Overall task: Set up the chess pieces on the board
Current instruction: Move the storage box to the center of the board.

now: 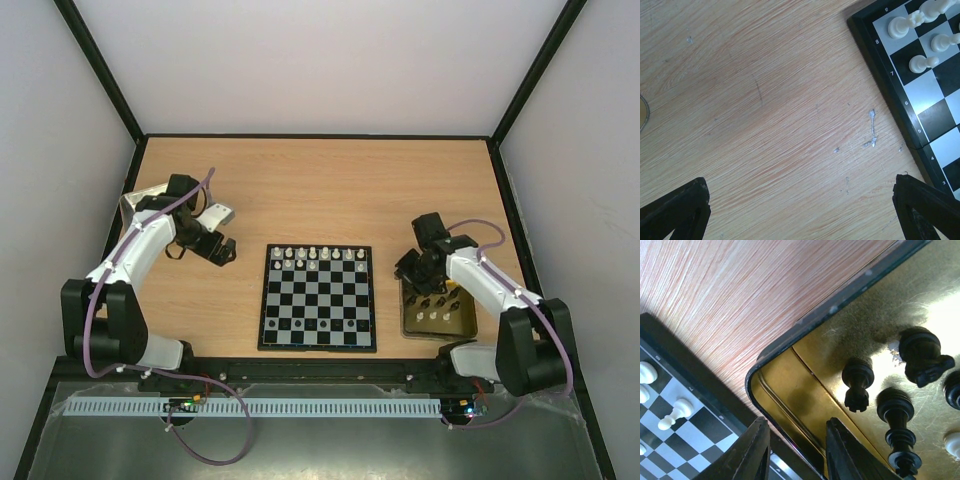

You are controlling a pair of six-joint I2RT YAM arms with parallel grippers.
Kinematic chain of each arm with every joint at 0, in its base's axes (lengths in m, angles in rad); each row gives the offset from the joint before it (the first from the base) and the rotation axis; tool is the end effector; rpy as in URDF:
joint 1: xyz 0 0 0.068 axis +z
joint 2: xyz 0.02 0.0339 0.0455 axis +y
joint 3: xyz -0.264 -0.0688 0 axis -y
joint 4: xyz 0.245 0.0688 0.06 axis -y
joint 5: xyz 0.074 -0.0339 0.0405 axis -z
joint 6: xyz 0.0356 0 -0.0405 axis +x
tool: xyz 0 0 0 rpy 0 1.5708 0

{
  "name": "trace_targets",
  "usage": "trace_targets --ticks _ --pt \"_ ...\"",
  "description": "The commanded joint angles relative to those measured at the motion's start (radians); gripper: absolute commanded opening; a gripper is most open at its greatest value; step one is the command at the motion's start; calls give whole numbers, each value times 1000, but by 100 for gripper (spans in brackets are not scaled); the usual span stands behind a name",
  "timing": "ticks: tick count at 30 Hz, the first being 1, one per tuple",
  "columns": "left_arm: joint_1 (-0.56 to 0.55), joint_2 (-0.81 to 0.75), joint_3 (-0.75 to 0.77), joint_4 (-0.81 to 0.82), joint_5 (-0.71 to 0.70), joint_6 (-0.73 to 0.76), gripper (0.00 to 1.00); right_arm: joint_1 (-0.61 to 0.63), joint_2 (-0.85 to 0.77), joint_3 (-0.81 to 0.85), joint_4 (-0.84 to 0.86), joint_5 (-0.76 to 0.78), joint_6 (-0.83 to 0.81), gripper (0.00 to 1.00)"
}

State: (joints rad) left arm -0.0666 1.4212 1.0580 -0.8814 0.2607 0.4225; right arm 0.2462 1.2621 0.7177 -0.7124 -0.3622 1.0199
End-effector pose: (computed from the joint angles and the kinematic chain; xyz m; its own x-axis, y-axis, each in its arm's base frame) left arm 0.2645 -0.0268 0.2409 -0.8019 0.4506 -0.3924 0.5214 0.8484 -0.0913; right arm 0.2041 0.0643 0.1874 -0.7675 0.6287 0.1255 0.6111 0.6583 0.4396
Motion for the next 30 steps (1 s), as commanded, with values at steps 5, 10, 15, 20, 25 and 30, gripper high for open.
trace_targets --ticks 5,10,15,20,25,30 --pt "10 -22 -20 0 -12 1 99 74 74 55 80 -6 84 28" --pt "10 -17 -14 2 -12 1 99 113 105 78 119 -11 121 27" --pt "10 -11 -9 2 -13 1 99 165 135 96 137 -6 145 27" --pt "10 -7 -5 0 -15 4 99 183 133 92 137 -6 151 27" --pt "10 -2 -7 -2 -13 7 99 183 107 128 56 53 113 33" --pt "10 4 -1 -4 -6 6 99 183 75 168 -10 102 90 48"
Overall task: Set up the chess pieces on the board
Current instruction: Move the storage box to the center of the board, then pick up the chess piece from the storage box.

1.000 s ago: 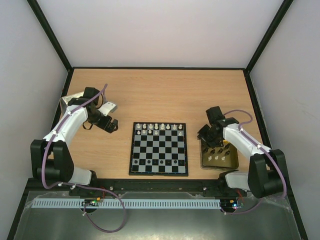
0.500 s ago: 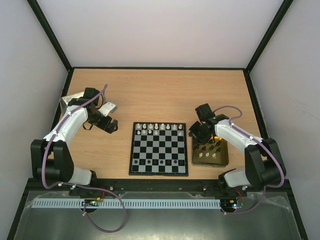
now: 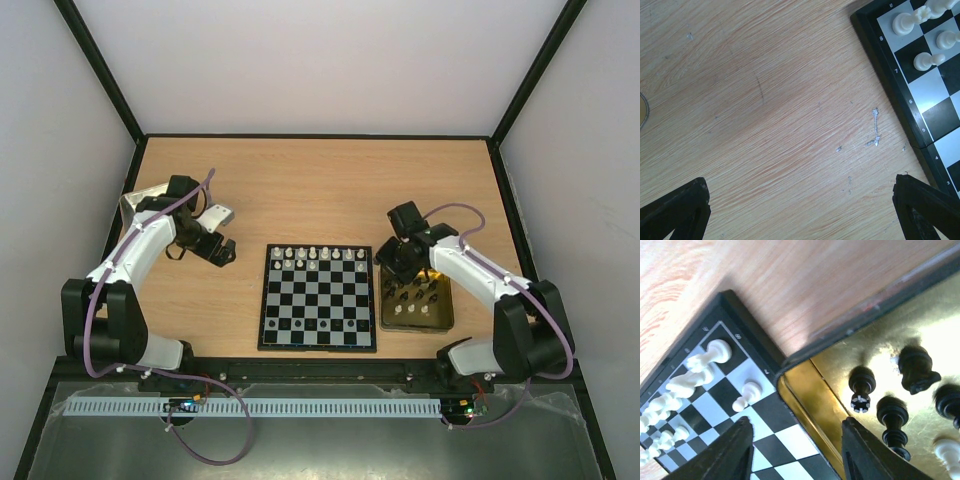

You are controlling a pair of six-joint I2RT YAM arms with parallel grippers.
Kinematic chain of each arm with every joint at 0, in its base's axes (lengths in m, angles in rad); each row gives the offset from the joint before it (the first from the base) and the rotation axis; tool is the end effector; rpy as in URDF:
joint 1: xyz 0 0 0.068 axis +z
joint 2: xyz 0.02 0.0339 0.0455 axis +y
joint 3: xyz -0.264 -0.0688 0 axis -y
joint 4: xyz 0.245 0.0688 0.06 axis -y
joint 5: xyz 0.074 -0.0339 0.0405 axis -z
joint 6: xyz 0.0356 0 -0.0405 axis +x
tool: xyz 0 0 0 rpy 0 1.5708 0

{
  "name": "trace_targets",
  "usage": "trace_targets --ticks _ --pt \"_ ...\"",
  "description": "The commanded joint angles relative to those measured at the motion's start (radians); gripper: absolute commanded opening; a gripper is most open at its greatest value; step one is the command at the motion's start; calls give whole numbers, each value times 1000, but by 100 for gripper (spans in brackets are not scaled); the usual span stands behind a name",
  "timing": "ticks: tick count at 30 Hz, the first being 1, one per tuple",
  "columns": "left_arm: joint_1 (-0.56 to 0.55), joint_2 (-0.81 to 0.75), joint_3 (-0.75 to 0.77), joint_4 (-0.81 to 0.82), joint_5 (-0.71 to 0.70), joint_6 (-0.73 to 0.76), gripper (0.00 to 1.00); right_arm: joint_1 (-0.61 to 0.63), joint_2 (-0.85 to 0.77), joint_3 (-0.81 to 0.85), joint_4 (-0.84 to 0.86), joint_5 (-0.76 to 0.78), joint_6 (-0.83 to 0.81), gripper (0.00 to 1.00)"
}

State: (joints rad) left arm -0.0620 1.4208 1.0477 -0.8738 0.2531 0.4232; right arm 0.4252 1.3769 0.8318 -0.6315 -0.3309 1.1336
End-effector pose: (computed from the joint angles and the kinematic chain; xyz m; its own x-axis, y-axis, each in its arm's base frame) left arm 0.2640 -0.0253 0.2383 -0.8054 0.4484 -0.3877 0.5158 0.8524 -0.0857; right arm 0.2240 0.1141 0.1974 -0.8125 0.5726 0.1092 0.5487 0.6880 0.4750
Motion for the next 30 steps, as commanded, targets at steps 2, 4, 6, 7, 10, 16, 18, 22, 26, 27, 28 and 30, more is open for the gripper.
trace_targets --ticks 2,4,6,7,10,16,18,22,26,27,28,30 --pt "5 7 18 -15 1 3 99 4 -47 83 -115 92 -35 54" --pt "5 6 26 -24 3 4 99 4 -55 118 -151 119 -49 57" --pt "5 5 34 -31 4 5 99 4 -63 163 -202 162 -79 56" --pt "5 5 38 -34 5 5 99 4 -65 187 -235 188 -103 56" --pt "6 1 41 -42 12 1 99 4 -64 239 -338 286 -183 53" --pt "4 -2 35 -49 43 -18 99 4 -119 229 -454 369 -259 50" --pt "1 -2 35 -48 48 -21 99 5 -147 201 -466 344 -270 50" --pt "-2 -2 35 -49 48 -24 99 45 -213 137 -494 337 -255 43" --pt "-11 1 36 -47 50 -33 99 85 -267 66 -506 327 -227 31" --pt "-13 2 38 -47 50 -36 99 90 -280 45 -501 318 -222 28" --pt "-16 1 38 -47 51 -39 99 95 -294 28 -498 311 -218 27" --pt "-23 1 36 -47 49 -41 99 100 -322 -1 -483 296 -215 24"
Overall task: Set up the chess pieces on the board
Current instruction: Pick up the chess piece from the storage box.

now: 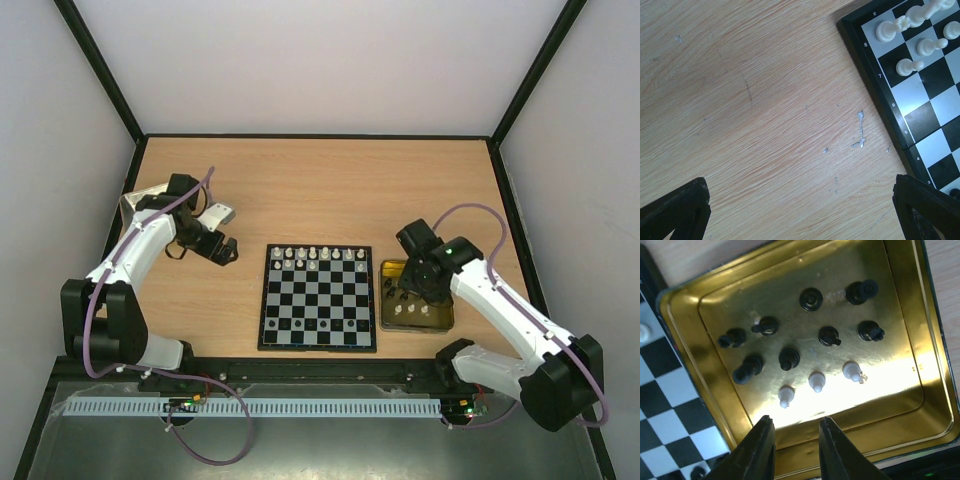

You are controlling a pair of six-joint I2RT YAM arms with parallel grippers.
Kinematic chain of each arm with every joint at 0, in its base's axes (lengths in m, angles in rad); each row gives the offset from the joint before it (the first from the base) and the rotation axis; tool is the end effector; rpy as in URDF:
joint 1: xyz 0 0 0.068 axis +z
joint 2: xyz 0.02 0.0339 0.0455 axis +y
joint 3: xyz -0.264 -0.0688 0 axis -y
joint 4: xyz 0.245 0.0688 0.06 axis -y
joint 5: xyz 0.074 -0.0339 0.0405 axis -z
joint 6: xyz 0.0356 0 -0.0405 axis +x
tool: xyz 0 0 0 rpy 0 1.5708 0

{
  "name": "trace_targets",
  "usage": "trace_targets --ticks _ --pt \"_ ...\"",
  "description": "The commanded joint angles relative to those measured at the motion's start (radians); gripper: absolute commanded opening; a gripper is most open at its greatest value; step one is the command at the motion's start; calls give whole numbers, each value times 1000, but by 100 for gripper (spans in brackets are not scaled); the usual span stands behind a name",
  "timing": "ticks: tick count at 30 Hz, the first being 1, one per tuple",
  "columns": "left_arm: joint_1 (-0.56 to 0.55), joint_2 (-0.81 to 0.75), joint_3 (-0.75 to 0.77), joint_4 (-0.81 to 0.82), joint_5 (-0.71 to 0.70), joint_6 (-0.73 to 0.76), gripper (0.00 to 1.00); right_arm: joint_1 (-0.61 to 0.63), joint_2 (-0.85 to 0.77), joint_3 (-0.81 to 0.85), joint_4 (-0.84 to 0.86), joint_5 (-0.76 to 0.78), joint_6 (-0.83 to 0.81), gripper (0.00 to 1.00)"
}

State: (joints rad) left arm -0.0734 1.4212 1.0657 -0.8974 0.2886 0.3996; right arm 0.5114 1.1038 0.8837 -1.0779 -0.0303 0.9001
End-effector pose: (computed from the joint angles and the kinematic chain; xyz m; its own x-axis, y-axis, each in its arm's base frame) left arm 0.2636 -0.0295 0.2428 -0.8108 0.4336 -0.3931 0.5151 0.8476 -0.1274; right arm 0.1589 0.0904 0.2488 -0.9108 0.3868 -0.1446 0.3494 0.9085 0.2292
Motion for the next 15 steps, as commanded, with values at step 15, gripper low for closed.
trace_targets --ticks 15 --pt "-40 -15 -2 21 -3 -55 99 39 16 -151 111 -113 -31 24"
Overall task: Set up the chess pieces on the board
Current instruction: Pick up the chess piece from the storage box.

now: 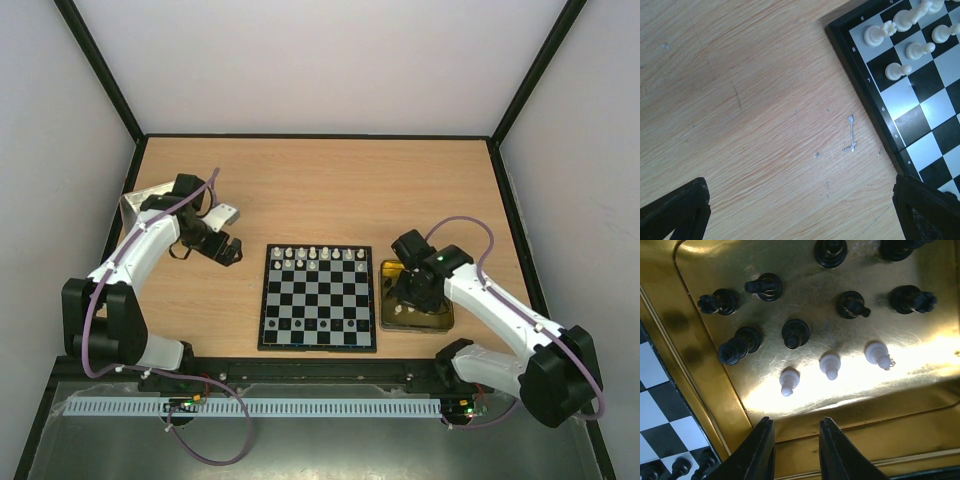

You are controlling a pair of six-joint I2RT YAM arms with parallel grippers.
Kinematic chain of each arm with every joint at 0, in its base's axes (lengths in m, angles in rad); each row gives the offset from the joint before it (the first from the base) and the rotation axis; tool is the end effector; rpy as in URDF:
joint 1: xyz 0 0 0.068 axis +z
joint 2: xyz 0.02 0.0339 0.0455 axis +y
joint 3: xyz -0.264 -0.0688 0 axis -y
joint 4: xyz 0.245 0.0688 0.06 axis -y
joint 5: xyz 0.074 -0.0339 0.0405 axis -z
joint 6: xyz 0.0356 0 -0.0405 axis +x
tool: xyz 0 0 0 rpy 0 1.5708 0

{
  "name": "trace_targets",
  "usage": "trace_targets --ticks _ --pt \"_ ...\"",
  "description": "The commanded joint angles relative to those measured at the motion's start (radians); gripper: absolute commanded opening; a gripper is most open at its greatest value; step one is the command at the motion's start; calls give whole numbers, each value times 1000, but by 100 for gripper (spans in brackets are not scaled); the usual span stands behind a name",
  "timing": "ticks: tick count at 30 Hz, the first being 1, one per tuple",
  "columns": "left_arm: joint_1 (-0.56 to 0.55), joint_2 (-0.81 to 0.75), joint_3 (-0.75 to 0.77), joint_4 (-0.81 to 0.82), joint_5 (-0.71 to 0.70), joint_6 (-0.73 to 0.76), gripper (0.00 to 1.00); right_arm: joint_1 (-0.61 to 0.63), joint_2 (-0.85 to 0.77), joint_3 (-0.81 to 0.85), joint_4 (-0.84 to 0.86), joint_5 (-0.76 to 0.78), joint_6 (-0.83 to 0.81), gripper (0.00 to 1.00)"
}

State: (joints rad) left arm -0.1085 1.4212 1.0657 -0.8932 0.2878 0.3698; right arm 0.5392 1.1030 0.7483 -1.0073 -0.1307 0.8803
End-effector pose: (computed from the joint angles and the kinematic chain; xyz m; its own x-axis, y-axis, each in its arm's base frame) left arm 0.2628 -0.0388 0.2430 -0.8094 0.4368 -0.3925 0.5209 0.8426 -0.1366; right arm 0.1471 0.0934 0.2134 -0.9450 0.3253 -0.0337 0.3082 0.9203 0.2410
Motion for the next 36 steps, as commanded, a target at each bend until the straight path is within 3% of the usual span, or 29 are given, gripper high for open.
trace_targets --ticks 1,27,36 --pt "-5 -22 -2 24 -7 -32 99 13 22 -17 48 -16 -11 24" --pt "-6 -17 -9 44 -36 -34 99 35 164 -78 189 -16 -1 21" --pt "-5 -16 -7 41 -47 -29 99 34 183 -84 188 9 -1 10"
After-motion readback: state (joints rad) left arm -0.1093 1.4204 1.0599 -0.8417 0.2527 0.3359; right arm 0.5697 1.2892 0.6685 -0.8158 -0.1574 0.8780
